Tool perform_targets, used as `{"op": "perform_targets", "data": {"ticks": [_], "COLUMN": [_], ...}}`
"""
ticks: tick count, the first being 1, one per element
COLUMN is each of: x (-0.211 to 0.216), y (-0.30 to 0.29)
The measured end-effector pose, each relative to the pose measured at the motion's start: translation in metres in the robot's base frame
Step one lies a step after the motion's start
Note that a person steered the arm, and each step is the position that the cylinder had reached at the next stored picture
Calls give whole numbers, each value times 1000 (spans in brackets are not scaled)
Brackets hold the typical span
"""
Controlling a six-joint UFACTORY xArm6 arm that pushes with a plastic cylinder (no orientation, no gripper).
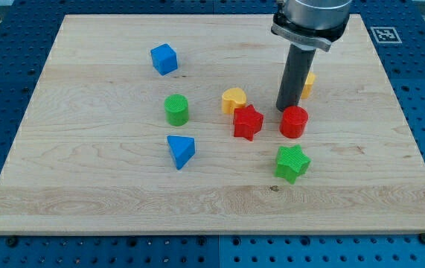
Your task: Move the yellow hexagon left a bit
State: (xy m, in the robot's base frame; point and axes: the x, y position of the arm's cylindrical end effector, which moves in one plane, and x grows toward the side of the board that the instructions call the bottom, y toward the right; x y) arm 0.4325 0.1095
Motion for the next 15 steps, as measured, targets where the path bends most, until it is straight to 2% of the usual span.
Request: {"op": "perform_targets", "data": {"ticks": [2,5,6,8,10,15], "x": [-13,-79,-91,-84,-39,-36], "y": [-19,-40,-19,71,76,60]}}
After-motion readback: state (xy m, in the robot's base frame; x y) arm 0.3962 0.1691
